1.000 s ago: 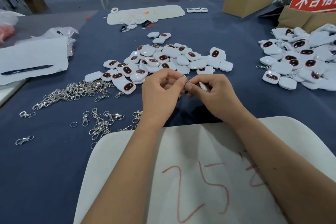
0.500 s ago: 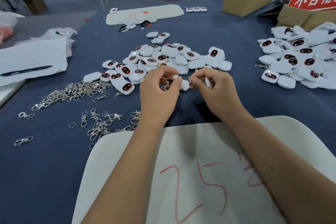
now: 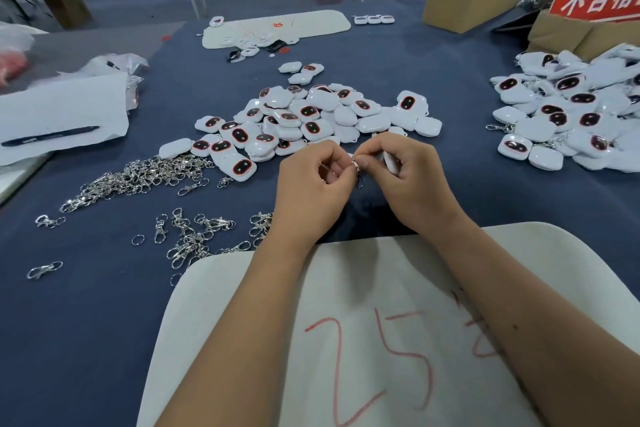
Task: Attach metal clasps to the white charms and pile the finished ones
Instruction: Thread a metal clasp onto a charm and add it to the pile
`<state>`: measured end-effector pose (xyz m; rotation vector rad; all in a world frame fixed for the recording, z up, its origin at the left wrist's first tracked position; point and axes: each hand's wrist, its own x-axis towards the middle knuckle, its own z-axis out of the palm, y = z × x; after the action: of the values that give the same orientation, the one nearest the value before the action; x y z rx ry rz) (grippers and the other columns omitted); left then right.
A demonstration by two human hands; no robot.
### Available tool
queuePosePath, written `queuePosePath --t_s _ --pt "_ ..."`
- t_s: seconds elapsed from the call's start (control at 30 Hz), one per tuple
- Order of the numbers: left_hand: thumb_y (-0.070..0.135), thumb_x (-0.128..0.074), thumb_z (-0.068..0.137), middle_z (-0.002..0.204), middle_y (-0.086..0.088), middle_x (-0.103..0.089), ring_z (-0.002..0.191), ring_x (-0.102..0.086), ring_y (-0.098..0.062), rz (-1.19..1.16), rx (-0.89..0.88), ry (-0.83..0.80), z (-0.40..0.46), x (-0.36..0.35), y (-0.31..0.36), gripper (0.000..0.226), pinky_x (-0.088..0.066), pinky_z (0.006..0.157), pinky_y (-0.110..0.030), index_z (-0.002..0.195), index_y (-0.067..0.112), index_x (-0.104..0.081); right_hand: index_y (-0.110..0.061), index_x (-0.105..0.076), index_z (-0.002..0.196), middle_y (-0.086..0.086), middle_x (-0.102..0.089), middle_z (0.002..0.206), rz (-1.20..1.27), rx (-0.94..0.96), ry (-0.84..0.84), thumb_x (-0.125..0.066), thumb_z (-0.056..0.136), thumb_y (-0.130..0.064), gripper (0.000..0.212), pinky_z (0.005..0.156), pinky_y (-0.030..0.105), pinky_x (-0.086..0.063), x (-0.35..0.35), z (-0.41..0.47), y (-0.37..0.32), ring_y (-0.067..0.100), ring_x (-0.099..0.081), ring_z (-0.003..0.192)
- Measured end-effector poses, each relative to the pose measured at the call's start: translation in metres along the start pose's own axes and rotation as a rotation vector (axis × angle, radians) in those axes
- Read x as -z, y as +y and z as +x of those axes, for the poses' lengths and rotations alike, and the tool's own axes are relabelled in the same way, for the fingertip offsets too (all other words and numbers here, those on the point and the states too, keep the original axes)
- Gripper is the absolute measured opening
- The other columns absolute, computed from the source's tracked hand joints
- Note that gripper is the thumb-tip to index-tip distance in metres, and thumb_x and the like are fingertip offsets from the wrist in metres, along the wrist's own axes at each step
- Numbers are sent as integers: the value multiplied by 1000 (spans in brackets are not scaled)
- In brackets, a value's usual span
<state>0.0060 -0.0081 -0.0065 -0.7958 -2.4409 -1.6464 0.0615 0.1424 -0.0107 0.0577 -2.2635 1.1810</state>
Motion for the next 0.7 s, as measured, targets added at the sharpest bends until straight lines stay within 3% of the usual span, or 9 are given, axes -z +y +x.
queuePosePath --t_s 0.17,0.2,0.27,0.33,0.4,0.47,0.5,0.6,0.7 --pt "12 -77 82 68 1 -64 60 -49 -6 -141 60 69 1 3 2 13 -43 59 -15 72 18 -70 -16 -76 95 23 -69 86 79 -40 -66 -69 98 -13 8 79 54 -50 2 3 5 48 -59 85" --pt "13 -78 82 71 -3 -66 62 -50 -7 -161 66 78 1 5 3 13 -44 59 -16 73 18 -71 -16 -77 96 16 -72 87 98 -44 -74 -70 98 -12 9 79 50 -52 2 3 6 45 -61 86" --pt "13 -78 83 74 -8 -67 62 -50 -9 -167 76 61 0 6 3 13 -44 59 -19 73 19 -72 -15 -77 94 -4 -75 87 155 -46 -66 -71 96 -6 11 77 31 -52 3 3 5 21 -68 84" --pt "10 -77 83 74 -12 -66 61 -48 -11 -153 75 25 0 5 4 13 -42 58 -20 74 19 -73 -14 -76 92 -13 -74 85 178 -50 -53 -72 95 -3 12 78 16 -48 4 3 6 3 -65 82" --pt "8 -76 83 73 -11 -66 61 -46 -11 -149 66 3 0 5 4 12 -41 57 -19 75 17 -73 -13 -76 91 -8 -74 84 172 -60 -38 -72 94 -2 12 75 23 -49 3 3 7 12 -65 78" --pt "8 -77 83 73 -9 -67 60 -46 -10 -153 70 0 0 5 4 14 -41 57 -17 75 18 -73 -13 -76 93 14 -72 83 130 -49 -26 -72 95 -3 10 72 40 -50 2 2 6 38 -60 79" --pt "8 -78 82 74 -9 -67 60 -46 -10 -163 74 2 -1 5 4 14 -42 57 -17 75 19 -73 -13 -76 93 20 -69 82 107 -38 -19 -71 95 -3 10 73 45 -49 2 2 5 44 -56 79" --pt "10 -77 84 74 -12 -66 62 -50 -19 -203 72 -2 -1 6 3 13 -45 60 -26 76 20 -74 -13 -76 94 20 -65 80 69 -18 3 -71 94 -2 12 73 45 -46 1 0 3 41 -52 75" --pt "13 -75 88 71 1 -67 73 -60 -36 -200 85 -29 1 7 2 13 -51 68 -40 78 22 -75 -14 -76 94 22 -63 79 72 -21 6 -71 94 -2 12 72 45 -44 2 0 4 40 -49 74"
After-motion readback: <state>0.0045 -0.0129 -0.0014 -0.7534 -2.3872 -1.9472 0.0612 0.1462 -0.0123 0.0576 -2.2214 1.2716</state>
